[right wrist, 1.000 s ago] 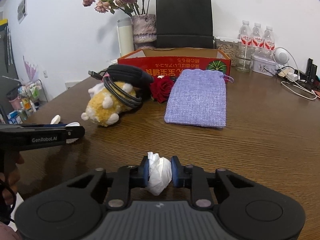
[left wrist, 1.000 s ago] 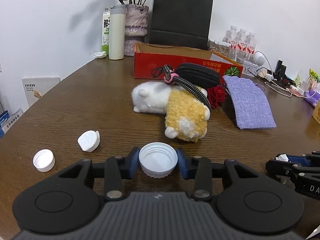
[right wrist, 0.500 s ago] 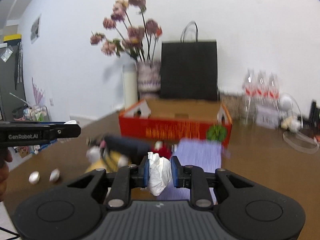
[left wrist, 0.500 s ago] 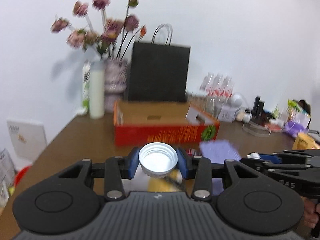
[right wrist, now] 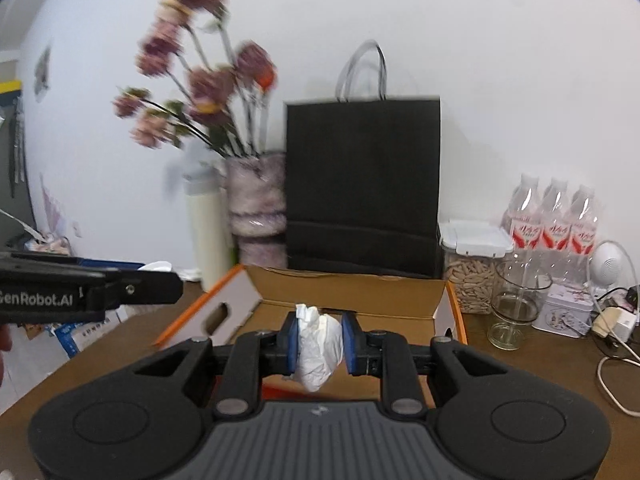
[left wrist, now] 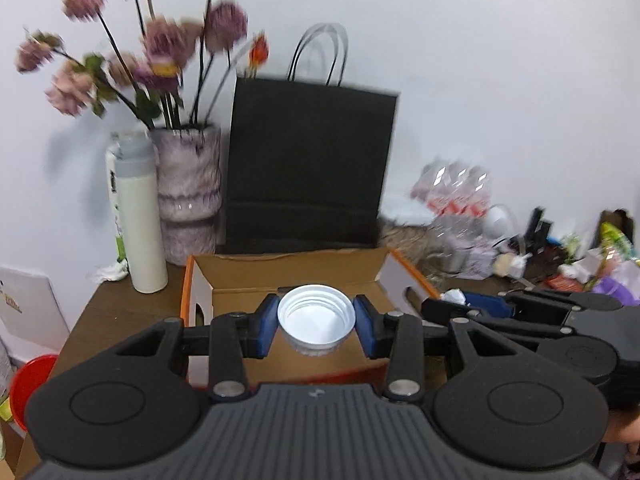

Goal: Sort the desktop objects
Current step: 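Carry tissue and cap into the cardboard box and open both tools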

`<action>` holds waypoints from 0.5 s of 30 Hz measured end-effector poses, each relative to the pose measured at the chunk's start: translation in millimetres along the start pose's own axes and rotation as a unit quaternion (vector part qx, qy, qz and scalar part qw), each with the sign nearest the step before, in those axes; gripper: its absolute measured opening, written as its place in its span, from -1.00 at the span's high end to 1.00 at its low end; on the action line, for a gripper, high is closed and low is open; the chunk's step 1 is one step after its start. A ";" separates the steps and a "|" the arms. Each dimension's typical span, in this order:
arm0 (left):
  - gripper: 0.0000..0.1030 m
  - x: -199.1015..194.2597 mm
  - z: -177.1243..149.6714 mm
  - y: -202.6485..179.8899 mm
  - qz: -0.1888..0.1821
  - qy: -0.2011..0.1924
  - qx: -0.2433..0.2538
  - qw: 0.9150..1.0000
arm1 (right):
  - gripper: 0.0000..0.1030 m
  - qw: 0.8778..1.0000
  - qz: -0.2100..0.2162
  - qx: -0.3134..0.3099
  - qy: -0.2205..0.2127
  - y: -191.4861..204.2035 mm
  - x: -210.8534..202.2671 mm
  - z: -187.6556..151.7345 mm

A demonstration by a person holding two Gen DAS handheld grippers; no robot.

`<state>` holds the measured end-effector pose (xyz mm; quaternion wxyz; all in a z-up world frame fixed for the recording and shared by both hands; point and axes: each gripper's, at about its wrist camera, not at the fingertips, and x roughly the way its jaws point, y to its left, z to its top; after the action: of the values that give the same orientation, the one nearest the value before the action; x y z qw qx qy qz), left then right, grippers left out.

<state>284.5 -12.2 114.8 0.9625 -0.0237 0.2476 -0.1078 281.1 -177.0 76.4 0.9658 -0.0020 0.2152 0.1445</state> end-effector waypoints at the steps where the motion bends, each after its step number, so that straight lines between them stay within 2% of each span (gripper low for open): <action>1: 0.21 17.3 5.5 3.9 0.004 0.015 0.000 1.000 | 0.60 1.000 -0.003 0.001 0.013 -6.0 16.3 5.5; 8: 0.21 129.5 11.8 26.5 0.038 0.113 -0.008 0.993 | 0.60 0.994 -0.020 0.004 0.107 -33.4 121.8 6.6; 15: 0.21 195.7 2.8 45.5 0.059 0.156 -0.016 0.986 | 0.60 0.989 -0.034 -0.003 0.145 -45.3 190.7 0.3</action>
<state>461.9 -10.7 20.4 0.9164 -0.0071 0.3972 -0.0493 459.0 -167.3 -5.3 0.9287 -0.0336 0.3522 0.1107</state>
